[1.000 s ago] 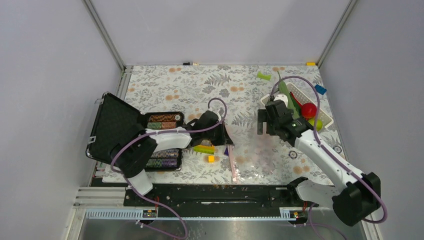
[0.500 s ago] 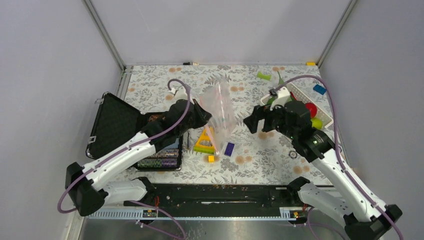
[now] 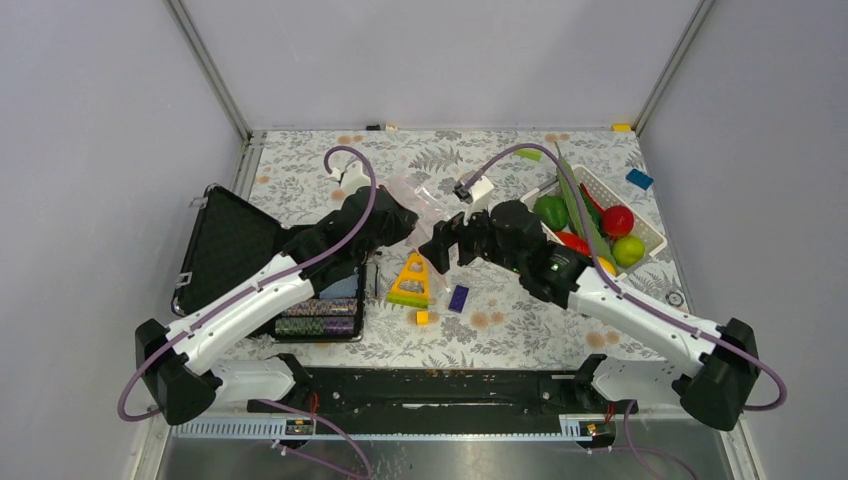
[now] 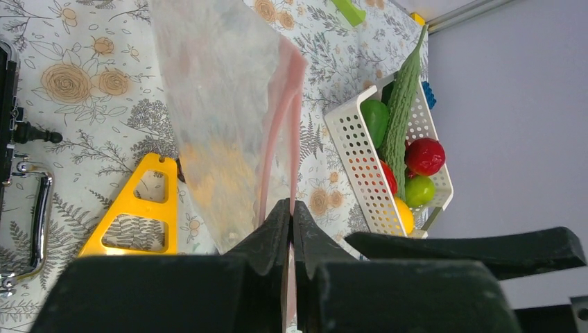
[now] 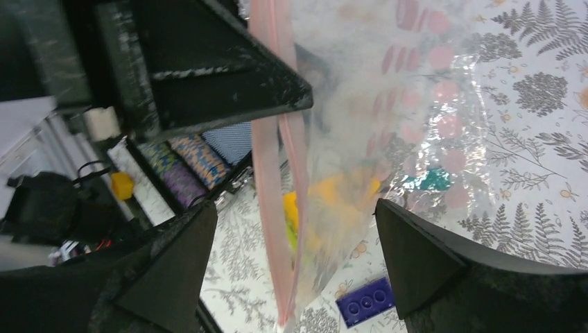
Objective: Place the food in the zip-top bag and seal the zipper
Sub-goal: Open the zipper of the food storage bag at the center of the board.
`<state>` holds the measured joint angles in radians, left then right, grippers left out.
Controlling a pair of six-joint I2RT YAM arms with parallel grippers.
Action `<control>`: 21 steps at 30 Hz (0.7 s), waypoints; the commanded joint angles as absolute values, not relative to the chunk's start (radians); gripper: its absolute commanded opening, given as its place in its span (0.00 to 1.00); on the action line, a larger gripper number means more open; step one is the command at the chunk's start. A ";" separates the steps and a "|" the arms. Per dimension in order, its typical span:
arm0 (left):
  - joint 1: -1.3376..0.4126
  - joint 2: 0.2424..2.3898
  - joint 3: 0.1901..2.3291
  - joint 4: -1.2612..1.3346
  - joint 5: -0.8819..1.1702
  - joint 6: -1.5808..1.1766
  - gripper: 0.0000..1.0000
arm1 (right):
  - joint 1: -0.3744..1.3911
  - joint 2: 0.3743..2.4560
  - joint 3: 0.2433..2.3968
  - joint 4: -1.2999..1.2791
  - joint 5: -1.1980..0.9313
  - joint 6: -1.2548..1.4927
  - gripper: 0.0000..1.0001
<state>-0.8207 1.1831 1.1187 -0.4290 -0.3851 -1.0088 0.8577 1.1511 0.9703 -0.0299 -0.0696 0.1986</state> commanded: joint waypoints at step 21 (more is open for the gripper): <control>-0.825 1.207 1.184 -0.339 -0.275 -0.905 0.34 | 0.867 1.347 0.992 0.157 0.246 0.260 0.07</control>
<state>-0.8207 1.2129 1.1328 -0.4042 -0.3389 -0.9730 0.8639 1.3617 0.9710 0.1036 0.2245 0.2401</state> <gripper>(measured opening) 0.184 0.128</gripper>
